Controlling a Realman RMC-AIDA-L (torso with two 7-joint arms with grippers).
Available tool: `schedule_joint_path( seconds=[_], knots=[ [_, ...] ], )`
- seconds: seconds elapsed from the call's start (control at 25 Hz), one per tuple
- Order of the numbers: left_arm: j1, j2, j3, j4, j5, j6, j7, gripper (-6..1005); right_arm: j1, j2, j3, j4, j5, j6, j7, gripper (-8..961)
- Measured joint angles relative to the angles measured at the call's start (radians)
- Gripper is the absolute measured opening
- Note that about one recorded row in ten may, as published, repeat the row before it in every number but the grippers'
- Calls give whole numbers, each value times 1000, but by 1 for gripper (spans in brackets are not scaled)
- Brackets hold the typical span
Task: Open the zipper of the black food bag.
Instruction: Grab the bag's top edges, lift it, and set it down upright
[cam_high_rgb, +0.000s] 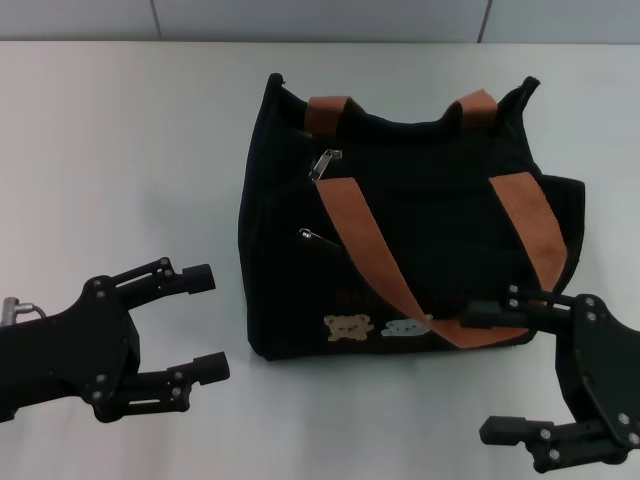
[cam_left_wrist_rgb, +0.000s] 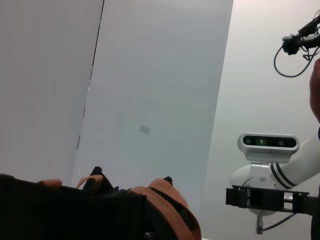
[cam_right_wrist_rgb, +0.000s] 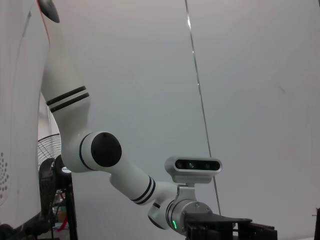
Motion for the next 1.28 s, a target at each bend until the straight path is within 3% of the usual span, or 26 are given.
schedule_joint_path(
  seconds=[0.32,0.64,0.84,1.08,1.28],
  knots=[
    [-6,-12,1,-2,0,-2,-16,830,3,0,0,3,0,1,-8,839],
    [-19,-35,-6,-9,-2,-29,-7,801,2,0,3,3,0,15,-12,840],
    [-20,-51,-7,-29,-4,-161,-1,783,-10,-5,31,-1,2,19,-12,840],
    [-47,-52,-13,-138,-7,-267,91,762,-49,-22,153,-5,2,63,-12,840],
    [-85,-55,-12,-206,-8,-355,119,744,-62,-25,188,-5,3,76,-12,840]
  ],
)
